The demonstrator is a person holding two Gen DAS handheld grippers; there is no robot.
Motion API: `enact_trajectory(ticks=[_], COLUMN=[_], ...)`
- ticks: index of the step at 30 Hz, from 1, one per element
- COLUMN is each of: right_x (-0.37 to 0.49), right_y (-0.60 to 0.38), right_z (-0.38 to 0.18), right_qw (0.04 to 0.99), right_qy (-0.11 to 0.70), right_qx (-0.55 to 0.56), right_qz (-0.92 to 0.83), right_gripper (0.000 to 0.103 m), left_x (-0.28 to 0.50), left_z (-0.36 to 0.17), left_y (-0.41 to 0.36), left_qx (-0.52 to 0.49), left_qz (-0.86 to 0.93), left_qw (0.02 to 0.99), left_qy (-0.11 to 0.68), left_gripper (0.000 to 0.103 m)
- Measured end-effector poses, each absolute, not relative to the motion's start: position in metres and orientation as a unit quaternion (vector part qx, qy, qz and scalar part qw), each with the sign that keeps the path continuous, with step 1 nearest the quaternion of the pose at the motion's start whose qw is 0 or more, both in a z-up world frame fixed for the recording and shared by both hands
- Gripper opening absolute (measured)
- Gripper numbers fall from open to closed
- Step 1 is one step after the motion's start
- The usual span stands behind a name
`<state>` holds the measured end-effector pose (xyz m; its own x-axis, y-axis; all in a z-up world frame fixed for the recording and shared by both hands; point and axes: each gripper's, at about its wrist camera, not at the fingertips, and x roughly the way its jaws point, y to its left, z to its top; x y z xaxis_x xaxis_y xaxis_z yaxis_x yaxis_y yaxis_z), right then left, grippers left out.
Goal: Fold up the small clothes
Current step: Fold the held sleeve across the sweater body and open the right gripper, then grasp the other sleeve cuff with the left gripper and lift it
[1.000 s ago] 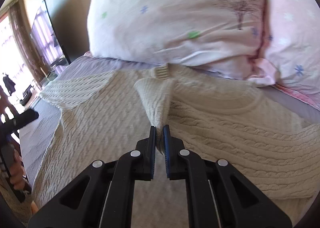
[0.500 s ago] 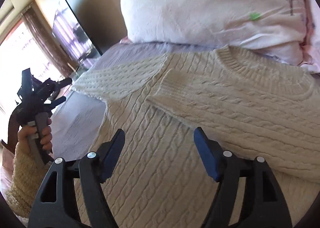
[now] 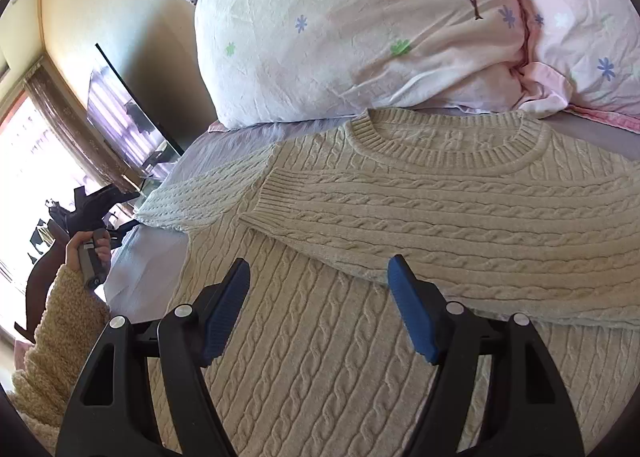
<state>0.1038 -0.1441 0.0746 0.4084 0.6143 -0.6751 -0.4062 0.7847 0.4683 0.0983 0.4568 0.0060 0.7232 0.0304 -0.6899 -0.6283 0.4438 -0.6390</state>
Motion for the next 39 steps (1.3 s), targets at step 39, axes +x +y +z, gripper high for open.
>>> enact_trajectory(ticks=[39], right_x=[0.078], right_y=[-0.316], right_z=[0.066], right_qw=[0.895], right_qy=[0.392], right_qx=[0.159], right_qz=[0.142], right_gripper=[0.073], left_x=[0.168], left_z=[0.098], left_y=[0.008], left_qx=[-0.004], left_qz=[-0.087], left_qw=[0.952], left_qy=[0.294], left_gripper=[0.008])
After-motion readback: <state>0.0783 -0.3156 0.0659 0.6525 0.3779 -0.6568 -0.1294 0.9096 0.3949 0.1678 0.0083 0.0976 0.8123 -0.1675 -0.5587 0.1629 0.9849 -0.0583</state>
